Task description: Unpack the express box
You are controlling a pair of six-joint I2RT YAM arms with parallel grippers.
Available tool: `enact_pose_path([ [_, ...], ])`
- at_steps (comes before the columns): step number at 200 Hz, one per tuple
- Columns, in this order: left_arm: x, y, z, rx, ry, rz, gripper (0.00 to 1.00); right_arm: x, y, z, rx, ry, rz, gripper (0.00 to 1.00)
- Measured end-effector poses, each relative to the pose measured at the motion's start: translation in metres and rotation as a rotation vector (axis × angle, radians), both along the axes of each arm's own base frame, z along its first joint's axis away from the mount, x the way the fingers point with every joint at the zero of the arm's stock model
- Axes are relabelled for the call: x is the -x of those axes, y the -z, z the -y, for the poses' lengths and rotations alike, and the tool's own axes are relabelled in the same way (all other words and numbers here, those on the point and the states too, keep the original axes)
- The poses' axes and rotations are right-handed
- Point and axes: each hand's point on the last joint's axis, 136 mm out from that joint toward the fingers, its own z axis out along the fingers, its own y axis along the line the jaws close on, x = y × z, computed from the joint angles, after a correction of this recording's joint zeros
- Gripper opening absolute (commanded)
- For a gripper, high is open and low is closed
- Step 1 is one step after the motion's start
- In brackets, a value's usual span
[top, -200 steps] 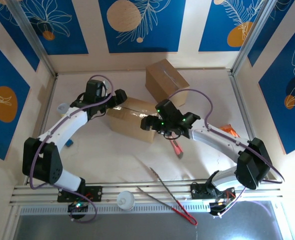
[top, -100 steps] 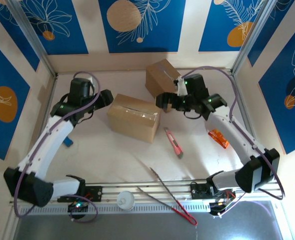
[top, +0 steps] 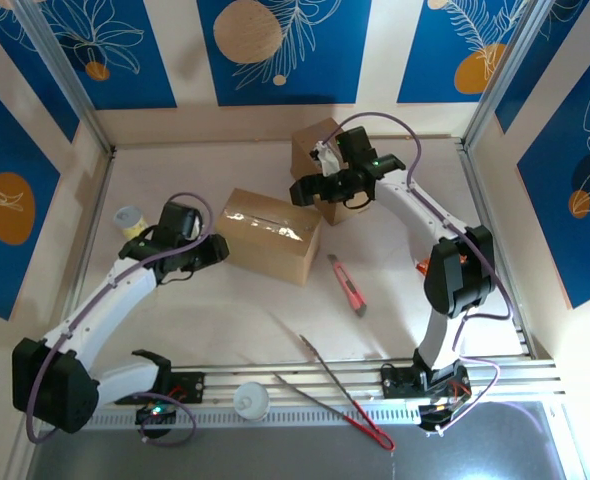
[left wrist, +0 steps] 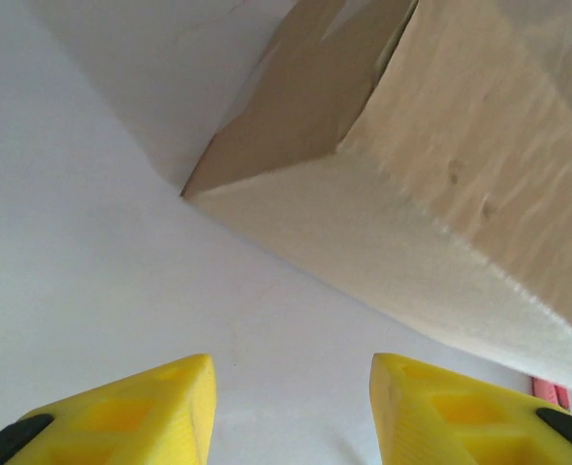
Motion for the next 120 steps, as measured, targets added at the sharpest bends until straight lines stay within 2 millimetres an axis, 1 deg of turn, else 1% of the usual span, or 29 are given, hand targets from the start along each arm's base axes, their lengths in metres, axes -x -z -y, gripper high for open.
enact_pose_path([
  [43,-0.019,0.009,0.005,-0.005,-0.011,0.017,0.46,0.008,0.010,-0.015,0.003,-0.034,0.002,0.86],
  [69,-0.026,0.019,0.006,-0.019,-0.017,0.004,0.46,0.022,0.033,-0.013,0.024,-0.029,-0.049,0.85],
  [80,-0.028,0.021,0.006,-0.022,-0.018,0.004,0.46,0.027,0.039,-0.011,0.026,-0.019,-0.068,0.85],
  [87,-0.029,0.022,0.006,-0.021,-0.018,0.005,0.46,0.030,0.040,-0.010,0.022,-0.013,-0.070,0.85],
  [120,-0.031,0.023,0.007,-0.021,-0.018,0.007,0.46,0.041,0.031,-0.003,0.007,0.016,-0.056,0.85],
])
